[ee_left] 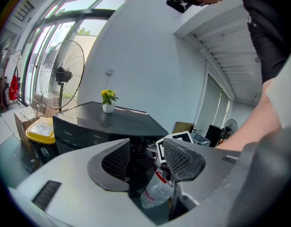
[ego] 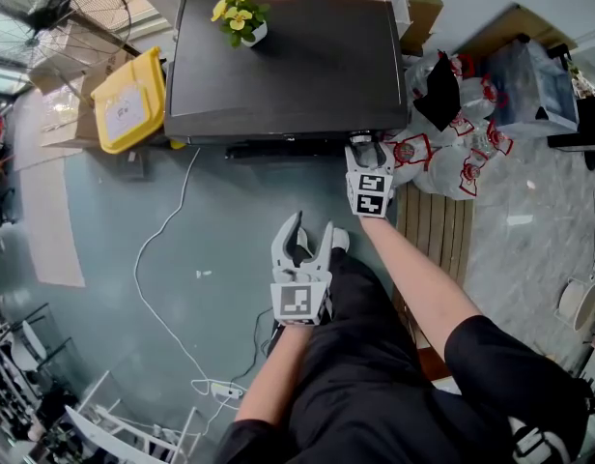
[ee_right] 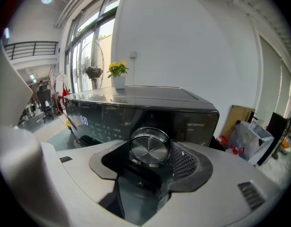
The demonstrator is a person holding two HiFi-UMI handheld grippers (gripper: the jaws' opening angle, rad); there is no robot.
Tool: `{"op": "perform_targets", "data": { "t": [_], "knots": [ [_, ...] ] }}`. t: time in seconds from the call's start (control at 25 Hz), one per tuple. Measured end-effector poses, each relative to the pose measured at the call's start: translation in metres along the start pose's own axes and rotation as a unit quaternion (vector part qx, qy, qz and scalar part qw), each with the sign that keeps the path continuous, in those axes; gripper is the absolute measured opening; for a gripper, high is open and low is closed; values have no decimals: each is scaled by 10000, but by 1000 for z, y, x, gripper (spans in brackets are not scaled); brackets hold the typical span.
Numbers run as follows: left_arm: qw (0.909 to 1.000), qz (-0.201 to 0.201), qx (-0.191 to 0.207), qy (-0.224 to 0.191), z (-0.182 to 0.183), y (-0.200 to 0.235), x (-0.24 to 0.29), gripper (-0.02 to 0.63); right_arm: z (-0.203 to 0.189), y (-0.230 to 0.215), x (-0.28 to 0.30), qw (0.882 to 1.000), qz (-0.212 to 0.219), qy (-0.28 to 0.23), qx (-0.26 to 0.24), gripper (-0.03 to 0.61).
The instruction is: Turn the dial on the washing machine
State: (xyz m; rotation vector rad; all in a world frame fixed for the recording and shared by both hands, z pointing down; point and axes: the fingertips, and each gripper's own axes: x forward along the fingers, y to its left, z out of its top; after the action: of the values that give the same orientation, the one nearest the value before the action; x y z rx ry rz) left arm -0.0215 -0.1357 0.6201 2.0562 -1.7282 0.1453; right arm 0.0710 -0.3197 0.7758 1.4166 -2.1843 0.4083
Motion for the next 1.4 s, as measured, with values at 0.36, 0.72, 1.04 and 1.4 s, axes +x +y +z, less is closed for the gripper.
{"op": "perform_targets", "data": {
  "t": [0.36,0.72,1.04,1.4],
  "knots": [
    [10000,-54,14,66,2,-2,2,198,1,-8,-1,9880,560,-267,1411,252],
    [9999,-112,-9,40,3,-3,3,198,1,-6,1,9856,806,-203,1474,253],
    [9999,-158,14,23,5,-6,0,198,-2,-3,-7,9976,422,76,551,253],
    [9999,-135,-18,60,0,-3,-10,198,-10,4,-1,9985,-79,524,-169,252]
  ]
}}
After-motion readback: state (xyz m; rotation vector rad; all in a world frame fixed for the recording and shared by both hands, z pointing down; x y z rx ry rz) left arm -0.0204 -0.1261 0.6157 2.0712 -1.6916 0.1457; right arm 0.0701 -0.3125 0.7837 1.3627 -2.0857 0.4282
